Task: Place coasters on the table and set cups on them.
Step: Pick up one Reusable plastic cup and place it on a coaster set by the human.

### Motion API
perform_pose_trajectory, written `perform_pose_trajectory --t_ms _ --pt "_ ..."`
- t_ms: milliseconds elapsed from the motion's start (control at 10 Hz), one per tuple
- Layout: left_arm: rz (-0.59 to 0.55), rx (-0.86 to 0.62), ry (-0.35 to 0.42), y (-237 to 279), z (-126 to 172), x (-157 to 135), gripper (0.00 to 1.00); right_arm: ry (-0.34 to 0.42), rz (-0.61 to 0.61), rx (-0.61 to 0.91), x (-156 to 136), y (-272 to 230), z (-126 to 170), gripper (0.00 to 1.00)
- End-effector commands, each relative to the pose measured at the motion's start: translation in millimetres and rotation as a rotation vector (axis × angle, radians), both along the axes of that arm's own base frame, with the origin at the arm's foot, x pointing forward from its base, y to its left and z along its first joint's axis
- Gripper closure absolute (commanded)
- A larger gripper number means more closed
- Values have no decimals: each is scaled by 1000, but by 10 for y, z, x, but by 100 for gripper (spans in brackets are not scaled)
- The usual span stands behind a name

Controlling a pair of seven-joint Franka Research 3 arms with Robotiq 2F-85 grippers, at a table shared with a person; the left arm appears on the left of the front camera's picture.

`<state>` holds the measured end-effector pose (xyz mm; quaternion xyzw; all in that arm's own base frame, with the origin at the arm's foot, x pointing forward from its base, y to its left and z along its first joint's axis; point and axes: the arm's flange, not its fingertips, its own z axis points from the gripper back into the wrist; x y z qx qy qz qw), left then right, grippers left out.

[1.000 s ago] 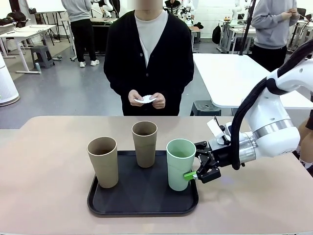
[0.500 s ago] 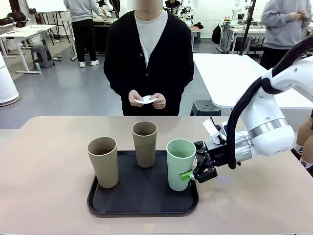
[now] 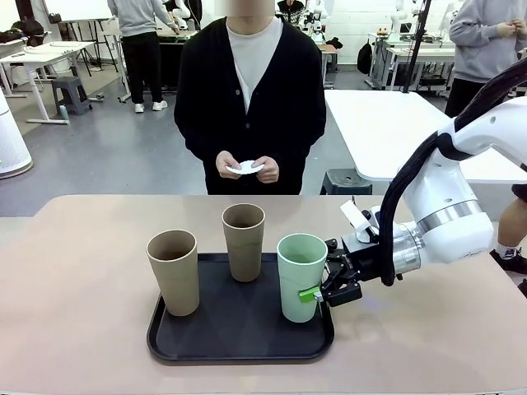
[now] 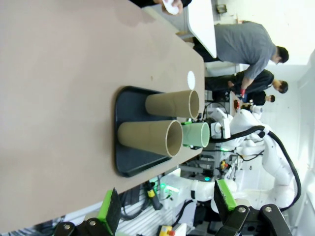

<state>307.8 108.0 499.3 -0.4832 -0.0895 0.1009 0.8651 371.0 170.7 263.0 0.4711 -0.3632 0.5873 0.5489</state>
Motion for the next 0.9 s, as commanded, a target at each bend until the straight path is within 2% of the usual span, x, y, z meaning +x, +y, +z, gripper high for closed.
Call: perform_pose_trajectory --t_ms 0,200,300,400,600,800 --pt "0 -11 -9 12 2 -2 0 2 -19 36 65 8 -16 100" --pt "0 -11 -9 12 2 -2 0 -6 -37 24 54 2 5 100" --pt "0 -11 -9 12 2 -2 0 3 -35 21 14 -20 87 35" --pt "0 -11 -9 12 2 -2 0 12 -26 40 -75 -84 309 35" --pt "0 -11 -9 12 2 -2 0 -17 -26 32 -319 -276 930 35" --pt "0 -11 -9 12 2 -2 0 -39 -55 27 -520 -401 1423 35"
